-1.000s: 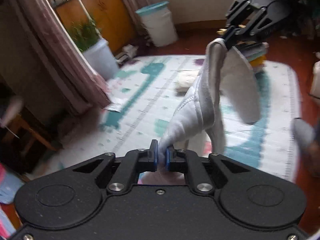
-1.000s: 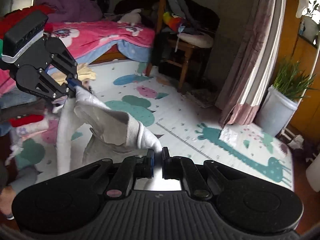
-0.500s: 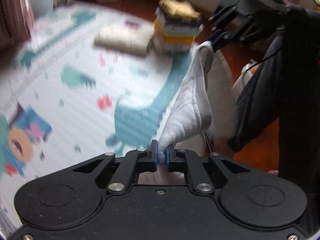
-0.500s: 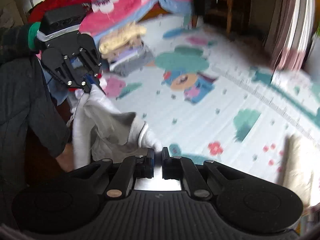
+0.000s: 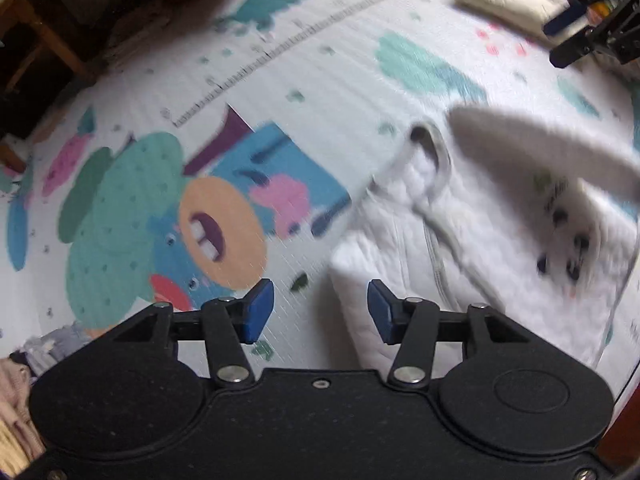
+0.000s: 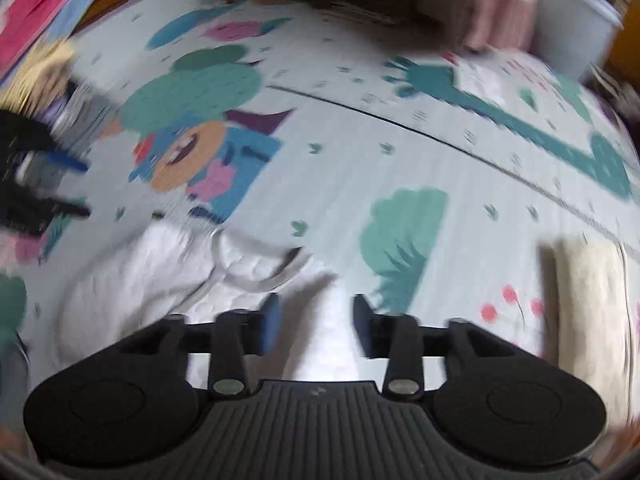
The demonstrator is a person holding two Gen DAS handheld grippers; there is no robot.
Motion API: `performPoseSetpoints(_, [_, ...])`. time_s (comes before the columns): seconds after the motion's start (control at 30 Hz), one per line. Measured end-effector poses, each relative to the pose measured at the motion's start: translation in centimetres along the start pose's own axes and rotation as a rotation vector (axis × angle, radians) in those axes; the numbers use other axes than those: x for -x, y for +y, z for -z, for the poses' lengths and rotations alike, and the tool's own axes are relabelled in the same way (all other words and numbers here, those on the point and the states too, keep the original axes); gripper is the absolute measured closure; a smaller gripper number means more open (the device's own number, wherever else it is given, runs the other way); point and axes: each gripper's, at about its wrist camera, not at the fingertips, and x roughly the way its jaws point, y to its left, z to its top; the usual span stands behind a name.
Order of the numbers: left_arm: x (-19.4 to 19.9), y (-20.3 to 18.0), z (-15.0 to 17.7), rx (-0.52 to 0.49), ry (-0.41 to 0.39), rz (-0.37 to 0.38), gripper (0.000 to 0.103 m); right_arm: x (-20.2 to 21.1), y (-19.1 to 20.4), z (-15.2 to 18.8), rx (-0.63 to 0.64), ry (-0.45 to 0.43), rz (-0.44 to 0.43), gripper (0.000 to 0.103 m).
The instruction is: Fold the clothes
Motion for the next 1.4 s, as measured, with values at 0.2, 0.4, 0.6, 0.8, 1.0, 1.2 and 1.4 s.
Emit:
performPoseSetpoints(0.2, [-2.3,-3.1,3.6,-0.06,0.038,0.15,0.051,-4.3,4.4,5.1,0.174,0.09,-0.048,0.051])
performPoseSetpoints(0.4, [-3.6,-6.5,5.1,-0.149,0.023,0.189,0.042,-5.7,6.9,8.8,0.374,0.114,0.027,0.031])
performPoseSetpoints(0.6, [-5.3,-5.4,5.9,0.023,0.117,0.29,0.086,-6.4,1.4,8.9,0.161,0.201,-0.017,0.064])
performPoseSetpoints(0.8, [-3.2,0.5,6.0,0.052,0.073,0.183,0.1,-3.9,-3.6,8.4,0.084,0.16,0.013,0.073])
performPoseSetpoints(1.0, [0.0,3.7,5.5,0.019,-0.039,0.088,0.077,-1.7,-9.6,8.0,0.013,0.105,0.252,0.063])
performPoseSetpoints(1.2, [0.5,-8.8,6.3,-0.332,-0.074,0.331,0.033,-2.4,-8.5,8.5,-0.006,0.077,0.182,0.05])
performPoseSetpoints(1.4, [-2.3,-17.3,12.3,-0.798,-0.035,0.096,0.039,-5.2,-1.2,10.1,0.176,0.142,-0.025,0.049])
